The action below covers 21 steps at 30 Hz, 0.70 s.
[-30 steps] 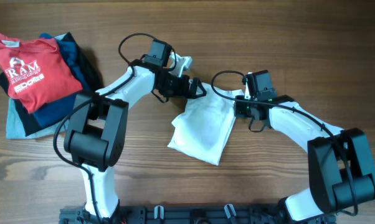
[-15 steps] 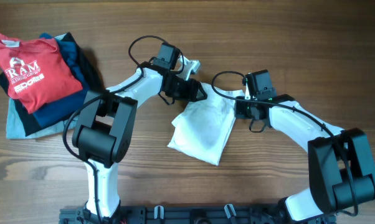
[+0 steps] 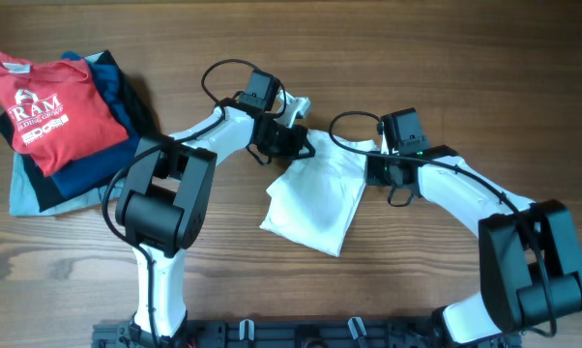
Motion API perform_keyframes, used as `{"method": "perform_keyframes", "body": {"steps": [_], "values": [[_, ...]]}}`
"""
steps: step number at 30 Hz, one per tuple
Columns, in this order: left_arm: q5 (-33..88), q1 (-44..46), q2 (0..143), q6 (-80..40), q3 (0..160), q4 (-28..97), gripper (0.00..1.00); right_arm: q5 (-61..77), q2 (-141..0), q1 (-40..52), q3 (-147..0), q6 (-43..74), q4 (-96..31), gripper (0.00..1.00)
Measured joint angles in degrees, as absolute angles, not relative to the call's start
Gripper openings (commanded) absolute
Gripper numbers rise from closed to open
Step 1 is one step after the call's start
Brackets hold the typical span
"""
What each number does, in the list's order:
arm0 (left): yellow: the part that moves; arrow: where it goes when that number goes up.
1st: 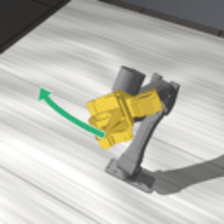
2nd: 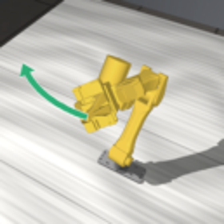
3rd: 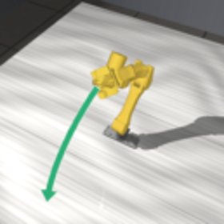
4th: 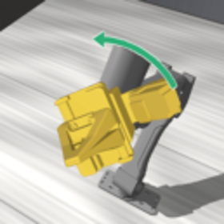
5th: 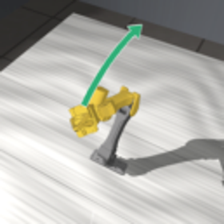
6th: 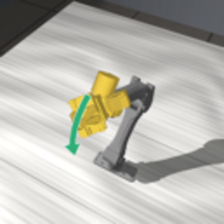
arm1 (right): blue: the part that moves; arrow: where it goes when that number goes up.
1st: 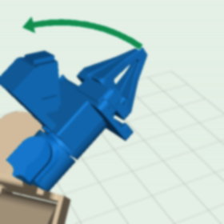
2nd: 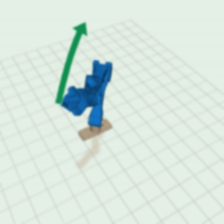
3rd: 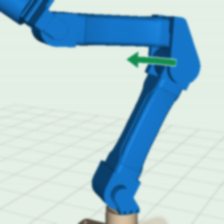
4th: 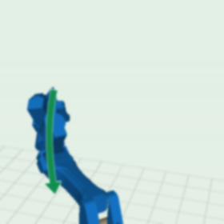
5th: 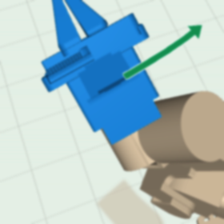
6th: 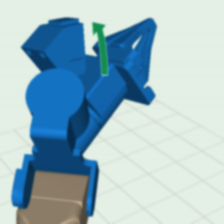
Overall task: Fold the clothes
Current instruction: 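Lift the folded white shirt with the left gripper toward the clothes stack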
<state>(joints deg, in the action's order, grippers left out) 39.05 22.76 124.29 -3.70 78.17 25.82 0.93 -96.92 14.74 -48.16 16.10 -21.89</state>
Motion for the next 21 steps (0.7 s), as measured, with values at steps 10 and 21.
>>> {"method": "perform_keyframes", "body": {"steps": [10,21], "values": [[28.8,20.3,116.9,-3.7,76.6,36.2,0.04,-5.0,-84.3,12.8,-48.3,16.1,-31.1,0.48],[6.5,9.0,94.6,-3.7,76.3,41.4,0.04,-7.2,-64.4,10.4,-48.8,14.0,-36.2,0.52]]}}
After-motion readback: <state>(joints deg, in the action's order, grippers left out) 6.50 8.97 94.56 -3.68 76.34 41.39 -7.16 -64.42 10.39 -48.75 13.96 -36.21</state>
